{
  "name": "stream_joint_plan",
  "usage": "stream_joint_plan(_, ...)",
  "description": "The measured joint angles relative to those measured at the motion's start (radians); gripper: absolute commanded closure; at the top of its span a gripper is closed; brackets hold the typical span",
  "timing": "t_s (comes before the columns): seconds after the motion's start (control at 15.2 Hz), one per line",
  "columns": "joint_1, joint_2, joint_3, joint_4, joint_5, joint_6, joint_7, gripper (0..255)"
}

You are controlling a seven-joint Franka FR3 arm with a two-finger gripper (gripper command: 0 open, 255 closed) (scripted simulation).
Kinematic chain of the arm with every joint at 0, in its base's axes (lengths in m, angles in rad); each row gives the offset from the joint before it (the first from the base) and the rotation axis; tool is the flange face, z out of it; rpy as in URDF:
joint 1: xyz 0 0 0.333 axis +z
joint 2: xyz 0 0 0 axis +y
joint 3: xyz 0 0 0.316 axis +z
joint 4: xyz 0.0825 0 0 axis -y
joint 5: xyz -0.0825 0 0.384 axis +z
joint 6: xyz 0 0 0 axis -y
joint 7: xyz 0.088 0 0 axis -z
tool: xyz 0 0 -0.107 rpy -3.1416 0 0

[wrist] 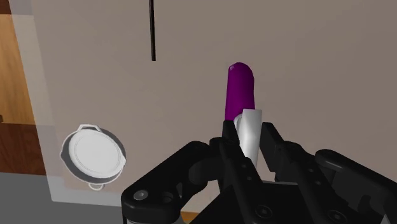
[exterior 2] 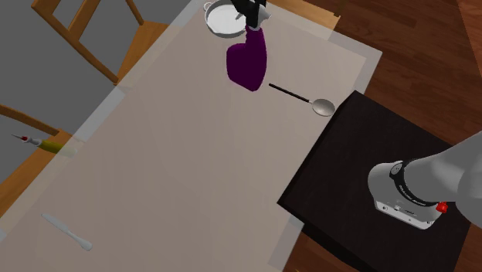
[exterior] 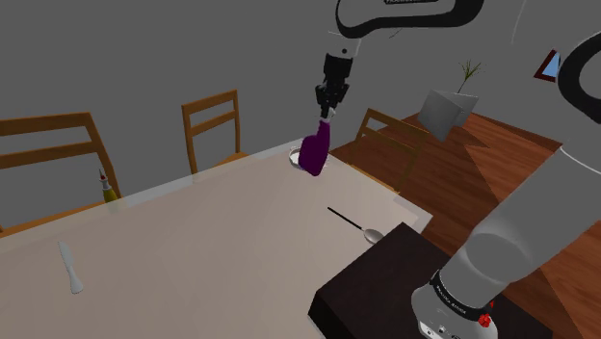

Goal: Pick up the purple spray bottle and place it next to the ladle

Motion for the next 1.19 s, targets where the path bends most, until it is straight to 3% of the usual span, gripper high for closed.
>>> stream_joint_plan(0.59, -0.094, -0.112, -0.125, -0.127, -0.008, 0.016, -0.218, 255)
stream_joint_plan(1.19, -0.184, -0.145, -0.257, -0.159, -0.04, 0.018, -0.432, 255)
